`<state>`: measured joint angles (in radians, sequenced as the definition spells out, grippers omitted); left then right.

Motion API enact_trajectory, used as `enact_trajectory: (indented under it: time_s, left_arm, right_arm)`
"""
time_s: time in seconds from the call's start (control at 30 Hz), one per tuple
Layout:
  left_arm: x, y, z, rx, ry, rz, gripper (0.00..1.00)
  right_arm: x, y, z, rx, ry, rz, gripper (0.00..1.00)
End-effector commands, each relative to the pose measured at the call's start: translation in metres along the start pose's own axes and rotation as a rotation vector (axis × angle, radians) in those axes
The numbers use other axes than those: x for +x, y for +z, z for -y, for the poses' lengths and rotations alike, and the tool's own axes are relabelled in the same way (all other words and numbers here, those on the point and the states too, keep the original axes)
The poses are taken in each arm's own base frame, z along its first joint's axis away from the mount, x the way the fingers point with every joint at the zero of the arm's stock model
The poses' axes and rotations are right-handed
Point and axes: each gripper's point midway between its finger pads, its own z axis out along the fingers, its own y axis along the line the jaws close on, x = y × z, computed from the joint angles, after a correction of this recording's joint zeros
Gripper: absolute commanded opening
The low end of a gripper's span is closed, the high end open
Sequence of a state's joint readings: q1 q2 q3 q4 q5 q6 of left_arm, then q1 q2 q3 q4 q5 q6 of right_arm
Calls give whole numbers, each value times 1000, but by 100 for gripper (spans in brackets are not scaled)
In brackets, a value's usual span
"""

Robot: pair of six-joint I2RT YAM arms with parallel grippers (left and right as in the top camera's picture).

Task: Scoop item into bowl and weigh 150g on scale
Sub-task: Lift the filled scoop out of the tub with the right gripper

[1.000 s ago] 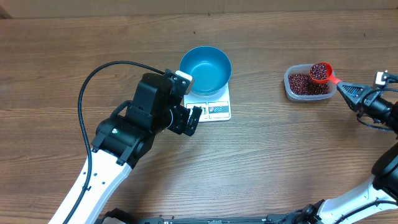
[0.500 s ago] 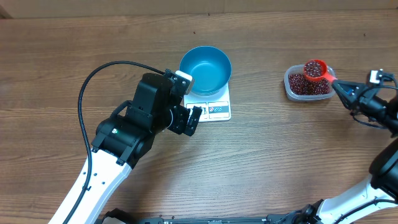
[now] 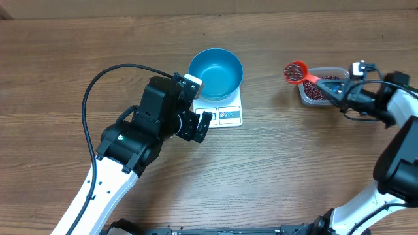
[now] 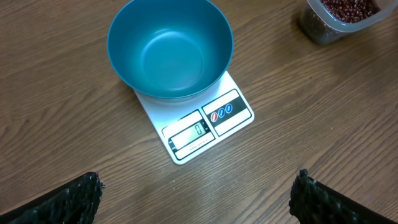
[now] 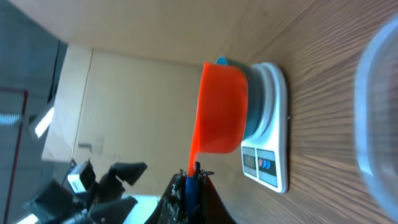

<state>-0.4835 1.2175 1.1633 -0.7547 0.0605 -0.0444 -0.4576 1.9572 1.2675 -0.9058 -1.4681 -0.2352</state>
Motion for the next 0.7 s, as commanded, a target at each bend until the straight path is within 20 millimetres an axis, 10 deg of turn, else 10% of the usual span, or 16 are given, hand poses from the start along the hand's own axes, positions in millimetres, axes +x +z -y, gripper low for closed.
enact_trajectory:
  time_s: [0.0, 0.67]
  left_arm:
    - [4, 4, -1, 4, 18, -12, 100]
    - [4, 4, -1, 4, 18, -12, 100]
  right_arm:
    - [8, 19, -12, -73, -4, -43, 4]
    - [30, 77, -25, -115, -17, -210, 4]
